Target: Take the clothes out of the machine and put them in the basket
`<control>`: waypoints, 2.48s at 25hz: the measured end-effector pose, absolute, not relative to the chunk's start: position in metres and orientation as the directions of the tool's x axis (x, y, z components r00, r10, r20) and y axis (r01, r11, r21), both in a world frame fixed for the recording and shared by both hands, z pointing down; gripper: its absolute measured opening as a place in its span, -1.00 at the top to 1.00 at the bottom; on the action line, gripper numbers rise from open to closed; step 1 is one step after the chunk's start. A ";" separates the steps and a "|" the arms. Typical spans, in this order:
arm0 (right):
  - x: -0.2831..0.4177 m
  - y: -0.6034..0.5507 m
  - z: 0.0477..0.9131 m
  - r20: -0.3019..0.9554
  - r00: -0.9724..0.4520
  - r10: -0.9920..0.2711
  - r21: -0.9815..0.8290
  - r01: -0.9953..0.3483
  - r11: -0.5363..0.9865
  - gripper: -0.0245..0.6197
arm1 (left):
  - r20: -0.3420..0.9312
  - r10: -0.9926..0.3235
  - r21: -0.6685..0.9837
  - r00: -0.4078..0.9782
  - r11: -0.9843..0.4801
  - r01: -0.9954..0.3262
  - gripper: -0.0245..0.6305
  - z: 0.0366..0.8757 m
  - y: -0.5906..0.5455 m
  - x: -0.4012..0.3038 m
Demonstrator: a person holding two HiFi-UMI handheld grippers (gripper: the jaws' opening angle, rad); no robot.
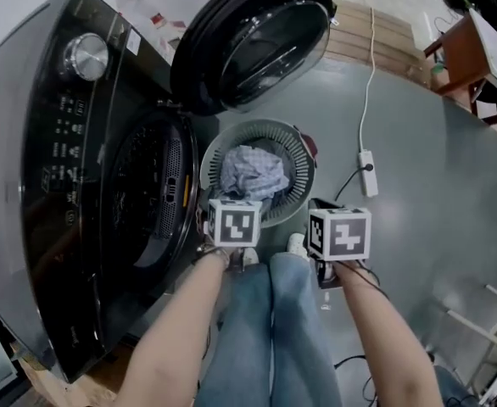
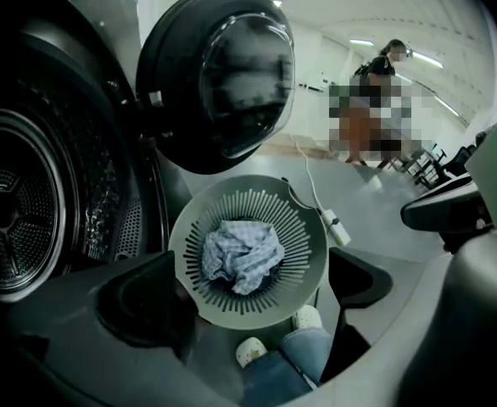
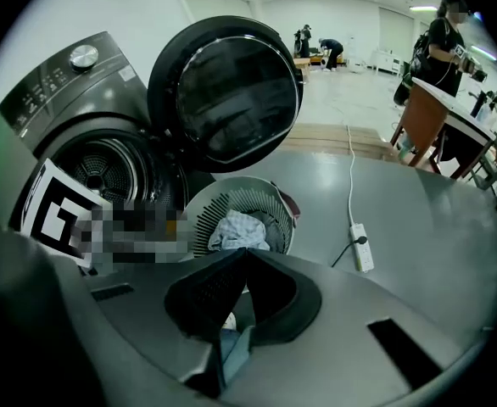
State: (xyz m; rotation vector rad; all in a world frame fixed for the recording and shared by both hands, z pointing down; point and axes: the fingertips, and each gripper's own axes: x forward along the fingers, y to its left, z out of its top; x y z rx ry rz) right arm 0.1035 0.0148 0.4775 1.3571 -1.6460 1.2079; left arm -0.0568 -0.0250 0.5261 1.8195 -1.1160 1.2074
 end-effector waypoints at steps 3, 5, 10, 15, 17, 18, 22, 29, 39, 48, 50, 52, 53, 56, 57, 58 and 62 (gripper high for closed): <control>0.100 0.015 0.451 0.906 -0.234 -0.353 -0.238 -0.971 0.032 0.91 | 0.931 -0.300 0.071 0.207 -0.406 -0.911 -0.78 0.496 -0.026 -0.059; 0.098 0.015 0.433 0.903 -0.237 -0.359 -0.243 -0.970 0.029 0.91 | 0.924 -0.309 0.090 0.227 -0.400 -0.912 -0.78 0.477 -0.027 -0.058; 0.092 0.021 0.390 0.902 -0.243 -0.357 -0.236 -0.970 0.063 0.91 | 0.897 -0.349 0.127 0.271 -0.385 -0.914 -0.78 0.429 -0.026 -0.052; 0.095 0.020 0.347 0.897 -0.234 -0.375 -0.210 -0.972 0.105 0.91 | 0.869 -0.389 0.138 0.305 -0.400 -0.906 -0.78 0.384 -0.026 -0.044; 0.094 0.022 0.331 0.899 -0.232 -0.372 -0.198 -0.972 0.128 0.91 | 0.869 -0.391 0.141 0.304 -0.394 -0.908 -0.78 0.366 -0.022 -0.048; 0.093 0.022 0.323 0.899 -0.233 -0.371 -0.192 -0.971 0.144 0.91 | 0.869 -0.394 0.139 0.301 -0.389 -0.911 -0.78 0.357 -0.021 -0.051; 0.088 0.021 0.285 0.894 -0.243 -0.376 -0.175 -0.963 0.206 0.91 | 0.862 -0.403 0.156 0.307 -0.366 -0.917 -0.78 0.322 -0.016 -0.060; 0.086 0.009 0.229 0.873 -0.281 -0.399 -0.180 -0.945 0.271 0.91 | 0.832 -0.464 0.161 0.304 -0.321 -0.933 -0.78 0.259 -0.025 -0.068; 0.067 0.012 0.194 0.857 -0.283 -0.431 -0.186 -0.950 0.252 0.91 | 0.796 -0.504 0.163 0.336 -0.357 -0.920 -0.78 0.221 -0.024 -0.084; 0.052 0.043 0.185 0.839 -0.231 -0.493 -0.161 -0.970 0.180 0.91 | 0.736 -0.537 0.201 0.413 -0.409 -0.890 -0.78 0.201 -0.017 -0.104; 0.052 0.045 0.180 0.818 -0.228 -0.527 -0.160 -0.972 0.172 0.91 | 0.733 -0.541 0.190 0.413 -0.420 -0.888 -0.78 0.199 -0.014 -0.107; 0.050 0.046 0.176 0.800 -0.236 -0.552 -0.168 -0.971 0.172 0.91 | 0.723 -0.554 0.184 0.412 -0.421 -0.888 -0.78 0.193 -0.011 -0.109; 0.048 0.047 0.173 0.792 -0.243 -0.560 -0.171 -0.969 0.178 0.91 | 0.718 -0.561 0.180 0.411 -0.421 -0.889 -0.78 0.190 -0.010 -0.110; 0.045 0.056 0.167 0.775 -0.259 -0.577 -0.168 -0.964 0.206 0.91 | 0.709 -0.581 0.162 0.400 -0.418 -0.894 -0.78 0.181 0.001 -0.111; 0.047 0.061 0.164 0.768 -0.261 -0.584 -0.167 -0.963 0.211 0.91 | 0.706 -0.587 0.155 0.396 -0.417 -0.896 -0.78 0.178 0.006 -0.111; 0.050 0.066 0.161 0.762 -0.261 -0.593 -0.165 -0.963 0.212 0.91 | 0.702 -0.595 0.149 0.391 -0.414 -0.898 -0.78 0.175 0.012 -0.109; 0.065 0.089 0.144 0.731 -0.274 -0.625 -0.191 -0.962 0.197 0.91 | 0.676 -0.637 0.135 0.370 -0.387 -0.912 -0.78 0.157 0.037 -0.102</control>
